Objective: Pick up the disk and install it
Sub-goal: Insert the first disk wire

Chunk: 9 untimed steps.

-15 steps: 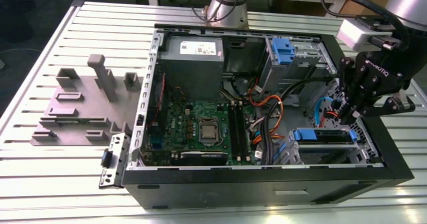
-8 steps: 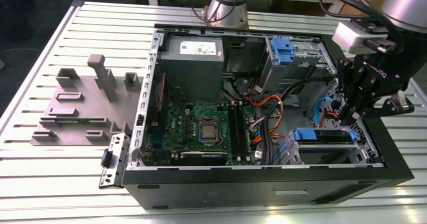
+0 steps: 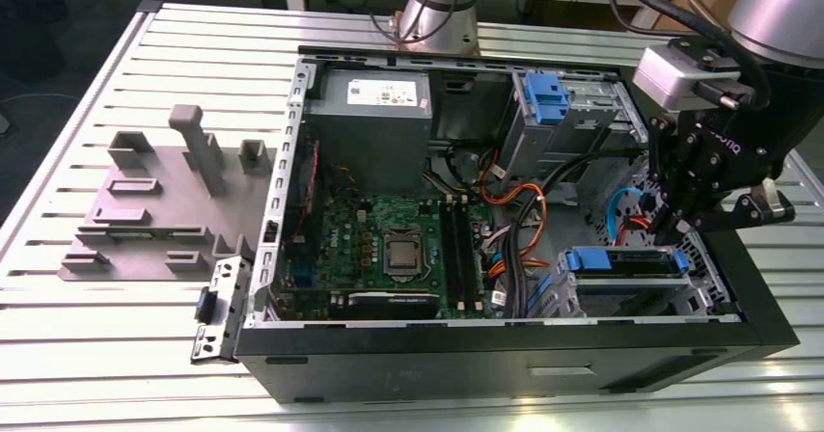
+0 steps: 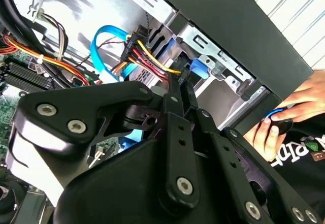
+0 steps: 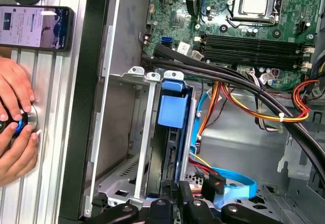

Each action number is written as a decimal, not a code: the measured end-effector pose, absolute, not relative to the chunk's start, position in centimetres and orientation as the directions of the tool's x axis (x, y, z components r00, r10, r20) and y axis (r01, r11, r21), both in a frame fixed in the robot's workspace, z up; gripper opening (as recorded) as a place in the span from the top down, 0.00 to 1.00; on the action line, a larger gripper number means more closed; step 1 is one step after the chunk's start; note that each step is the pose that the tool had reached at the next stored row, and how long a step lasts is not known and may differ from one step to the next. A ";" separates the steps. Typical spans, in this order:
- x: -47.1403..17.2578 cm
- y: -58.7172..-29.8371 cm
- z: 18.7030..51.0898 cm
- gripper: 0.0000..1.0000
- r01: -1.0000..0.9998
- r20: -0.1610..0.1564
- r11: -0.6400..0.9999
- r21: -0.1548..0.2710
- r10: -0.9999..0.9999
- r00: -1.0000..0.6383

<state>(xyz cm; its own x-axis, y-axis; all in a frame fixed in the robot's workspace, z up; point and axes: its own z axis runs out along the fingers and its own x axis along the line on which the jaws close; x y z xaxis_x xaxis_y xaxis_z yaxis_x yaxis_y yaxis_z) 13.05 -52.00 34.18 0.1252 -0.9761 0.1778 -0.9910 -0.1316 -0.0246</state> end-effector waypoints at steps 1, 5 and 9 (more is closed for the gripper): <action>13.0 -52.1 34.2 0.82 -0.991 0.173 -0.132 -0.026 -0.977 0.125; 12.9 -52.7 34.1 0.82 -0.991 0.149 -0.131 -0.032 -0.981 0.125; 12.7 -53.1 34.1 0.82 -0.990 0.138 -0.131 -0.042 -0.983 0.124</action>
<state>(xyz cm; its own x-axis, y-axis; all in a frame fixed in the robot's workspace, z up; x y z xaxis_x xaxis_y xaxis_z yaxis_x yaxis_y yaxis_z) 12.74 -53.07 34.12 0.1241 -0.9826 0.1381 -0.9905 -0.1310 -0.0421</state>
